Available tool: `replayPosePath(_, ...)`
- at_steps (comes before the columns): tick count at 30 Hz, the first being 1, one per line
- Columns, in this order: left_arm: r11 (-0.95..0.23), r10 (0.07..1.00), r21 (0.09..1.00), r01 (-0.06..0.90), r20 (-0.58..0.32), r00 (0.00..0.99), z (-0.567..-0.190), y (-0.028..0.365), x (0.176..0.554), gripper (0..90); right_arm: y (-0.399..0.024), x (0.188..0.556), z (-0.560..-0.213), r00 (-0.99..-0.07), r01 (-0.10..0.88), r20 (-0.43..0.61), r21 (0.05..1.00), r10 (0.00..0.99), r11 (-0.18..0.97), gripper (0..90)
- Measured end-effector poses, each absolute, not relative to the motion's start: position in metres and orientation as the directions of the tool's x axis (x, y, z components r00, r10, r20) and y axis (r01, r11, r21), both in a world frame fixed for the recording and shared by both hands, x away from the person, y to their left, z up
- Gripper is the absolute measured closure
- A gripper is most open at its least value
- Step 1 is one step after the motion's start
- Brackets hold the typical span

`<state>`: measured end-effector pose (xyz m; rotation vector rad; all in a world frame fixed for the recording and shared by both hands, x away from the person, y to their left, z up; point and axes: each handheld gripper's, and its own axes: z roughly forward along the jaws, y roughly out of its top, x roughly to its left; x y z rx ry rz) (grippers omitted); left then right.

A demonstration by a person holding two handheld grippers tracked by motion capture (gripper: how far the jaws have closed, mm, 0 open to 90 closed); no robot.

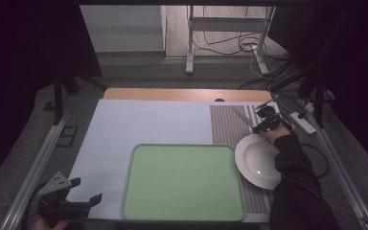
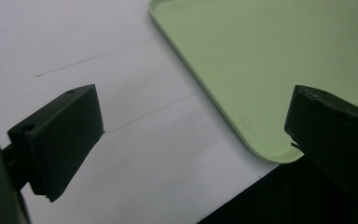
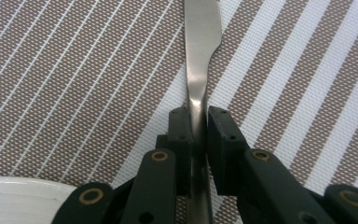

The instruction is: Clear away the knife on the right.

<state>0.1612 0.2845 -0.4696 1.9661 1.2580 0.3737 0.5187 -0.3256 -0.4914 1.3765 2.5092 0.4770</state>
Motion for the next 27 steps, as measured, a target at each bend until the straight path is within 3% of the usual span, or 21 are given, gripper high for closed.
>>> replayPosePath(27, -0.227, 0.871, 0.727, 0.648, -0.146, 0.469, -0.47, 0.284, 0.161, 4.1, -0.396, 0.506, -0.453, -0.362, 0.812, -0.017, 0.486, 0.932, 0.324, 81.2)
